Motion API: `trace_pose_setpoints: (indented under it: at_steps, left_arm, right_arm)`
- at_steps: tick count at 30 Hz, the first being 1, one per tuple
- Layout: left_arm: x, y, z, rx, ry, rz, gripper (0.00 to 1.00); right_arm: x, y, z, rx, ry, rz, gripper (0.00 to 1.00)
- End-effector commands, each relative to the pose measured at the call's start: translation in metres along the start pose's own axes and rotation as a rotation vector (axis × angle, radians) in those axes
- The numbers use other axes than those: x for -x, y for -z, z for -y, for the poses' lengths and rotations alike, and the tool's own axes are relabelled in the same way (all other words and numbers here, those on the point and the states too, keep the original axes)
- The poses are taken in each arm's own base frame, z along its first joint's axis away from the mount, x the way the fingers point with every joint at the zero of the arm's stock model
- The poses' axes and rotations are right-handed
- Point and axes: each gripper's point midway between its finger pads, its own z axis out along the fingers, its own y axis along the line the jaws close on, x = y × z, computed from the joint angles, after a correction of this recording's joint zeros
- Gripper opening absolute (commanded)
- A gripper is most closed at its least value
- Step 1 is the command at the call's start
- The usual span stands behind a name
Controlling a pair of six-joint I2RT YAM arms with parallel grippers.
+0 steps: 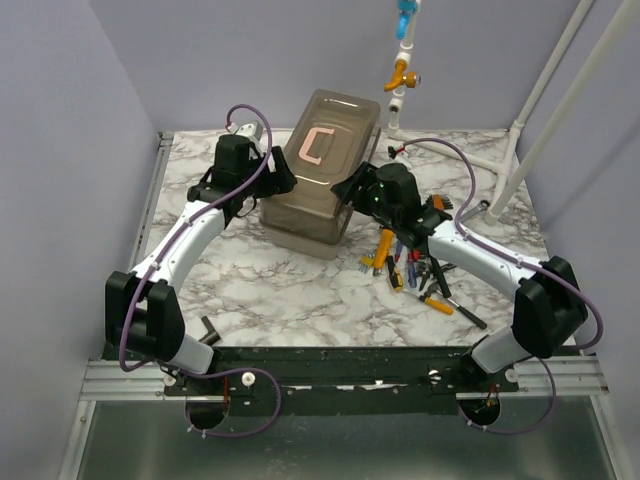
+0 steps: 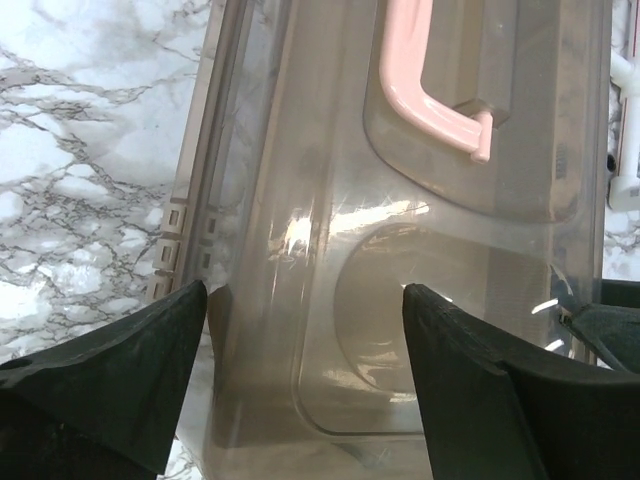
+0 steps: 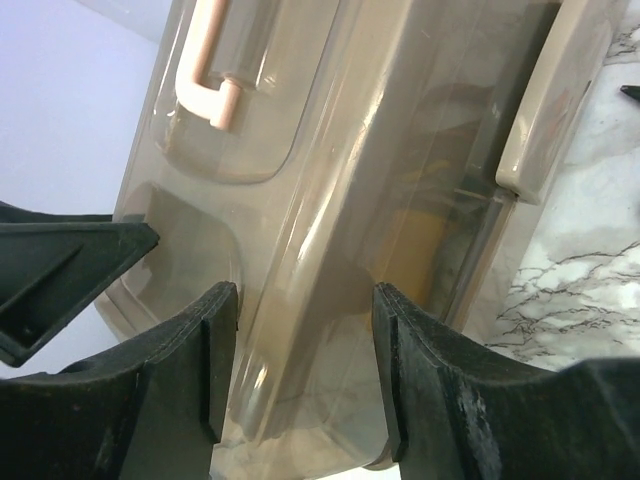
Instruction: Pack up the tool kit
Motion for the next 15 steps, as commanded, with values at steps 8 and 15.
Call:
trace_pose_setpoints:
  at_steps: [8,15]
  left_arm:
    - [-0.036,0.010,0.008,-0.125,0.038,-0.008,0.57]
    - [-0.067,0.046,0.007,-0.165,0.047,0.034,0.57]
  right_arm:
    - [-0.036,0.024,0.006,-0.006,0.056,-0.125,0.54]
    - [-0.059,0.025,0.005,0.051,0.046,-0.203,0.56]
